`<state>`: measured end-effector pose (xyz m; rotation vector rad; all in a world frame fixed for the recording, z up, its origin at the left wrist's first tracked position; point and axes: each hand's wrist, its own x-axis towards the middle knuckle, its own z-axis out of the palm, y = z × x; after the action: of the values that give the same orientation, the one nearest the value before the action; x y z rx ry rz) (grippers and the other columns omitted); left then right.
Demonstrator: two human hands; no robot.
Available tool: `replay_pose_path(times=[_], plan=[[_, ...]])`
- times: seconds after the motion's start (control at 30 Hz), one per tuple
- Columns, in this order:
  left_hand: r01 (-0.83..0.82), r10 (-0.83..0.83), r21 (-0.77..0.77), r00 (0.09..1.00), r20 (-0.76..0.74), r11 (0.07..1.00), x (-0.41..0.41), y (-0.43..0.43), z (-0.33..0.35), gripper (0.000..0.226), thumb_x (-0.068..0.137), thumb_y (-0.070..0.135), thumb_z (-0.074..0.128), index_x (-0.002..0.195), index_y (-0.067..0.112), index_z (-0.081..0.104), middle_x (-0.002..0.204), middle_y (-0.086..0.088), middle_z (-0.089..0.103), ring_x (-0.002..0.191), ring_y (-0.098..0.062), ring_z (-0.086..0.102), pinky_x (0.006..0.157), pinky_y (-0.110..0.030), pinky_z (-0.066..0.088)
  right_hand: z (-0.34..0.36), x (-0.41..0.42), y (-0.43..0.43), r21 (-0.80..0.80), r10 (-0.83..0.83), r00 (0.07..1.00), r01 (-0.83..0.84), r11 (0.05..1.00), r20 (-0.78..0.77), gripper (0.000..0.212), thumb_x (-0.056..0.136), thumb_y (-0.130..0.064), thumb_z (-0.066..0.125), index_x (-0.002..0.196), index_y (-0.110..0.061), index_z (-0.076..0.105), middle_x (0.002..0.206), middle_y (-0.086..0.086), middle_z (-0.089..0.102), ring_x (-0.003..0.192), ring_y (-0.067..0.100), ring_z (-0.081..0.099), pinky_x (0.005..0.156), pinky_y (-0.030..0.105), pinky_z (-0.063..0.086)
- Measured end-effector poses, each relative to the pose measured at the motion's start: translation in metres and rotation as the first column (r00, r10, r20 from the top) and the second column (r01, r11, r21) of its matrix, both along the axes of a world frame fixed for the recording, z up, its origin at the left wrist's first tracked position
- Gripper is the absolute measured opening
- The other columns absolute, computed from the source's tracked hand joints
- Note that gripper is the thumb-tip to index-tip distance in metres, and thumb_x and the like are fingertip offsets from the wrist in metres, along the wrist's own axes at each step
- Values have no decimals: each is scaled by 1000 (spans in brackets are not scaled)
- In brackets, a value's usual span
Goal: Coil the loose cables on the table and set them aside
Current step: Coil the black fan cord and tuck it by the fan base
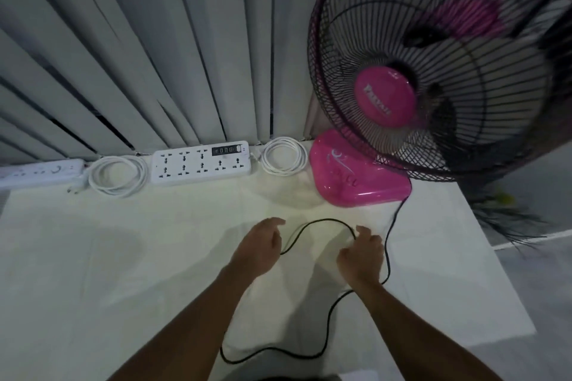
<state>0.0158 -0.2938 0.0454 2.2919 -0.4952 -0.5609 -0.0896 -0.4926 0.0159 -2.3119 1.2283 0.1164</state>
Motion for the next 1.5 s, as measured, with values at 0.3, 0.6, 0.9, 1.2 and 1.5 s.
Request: replay_pose_path(times=[0.3, 0.6, 0.9, 1.2, 1.5], plan=[[-162, 70, -192, 908, -412, 968, -28, -2, 35, 30, 103, 9, 41, 120, -2, 63, 98, -18, 70, 76, -20, 63, 71, -18, 51, 16, -5, 23, 261, 28, 942, -121, 958, 336, 34, 89, -8, 61, 122, -16, 65, 109, 10, 59, 89, 15, 65, 74, 12, 50], [-536, 143, -393, 707, -692, 747, -13, -3, 105, 36, 107, 26, 31, 109, 3, 58, 68, -8, 68, 85, -29, 68, 87, -35, 48, 41, -29, 82, 35, 542, 630, -670, 742, 556, 69, 86, -25, 72, 148, -29, 41, 119, -12, 37, 115, -1, 43, 101, 5, 33], [-415, -232, -544, 598, -767, 729, -22, 64, 141, 31, 95, 33, 53, 84, 10, 70, 47, 4, 23, 38, -11, 18, 48, -28, 23, 102, -13, 91, 21, 386, 611, -551, 835, 691, 59, 95, -9, 64, 149, -21, 43, 141, -6, 52, 129, 2, 48, 110, 23, 40], [-187, -595, -759, 517, -616, 623, -28, 77, 173, 35, 99, 26, 52, 114, -2, 68, 99, -24, 74, 96, -38, 72, 84, -43, 56, 175, 9, 110, 569, -67, 611, -684, 457, 789, 17, 96, -3, 55, 109, 8, 58, 94, 16, 59, 83, 20, 60, 77, 29, 50], [-532, -282, -822, 772, -569, 203, -10, 36, 152, 37, 104, 17, 38, 129, -8, 51, 135, -27, 57, 125, -35, 57, 101, -45, 50, 150, 10, 60, -358, 741, 337, -711, 605, 581, 29, 100, -21, 60, 128, -18, 68, 70, -14, 49, 62, 2, 46, 57, 21, 41]])
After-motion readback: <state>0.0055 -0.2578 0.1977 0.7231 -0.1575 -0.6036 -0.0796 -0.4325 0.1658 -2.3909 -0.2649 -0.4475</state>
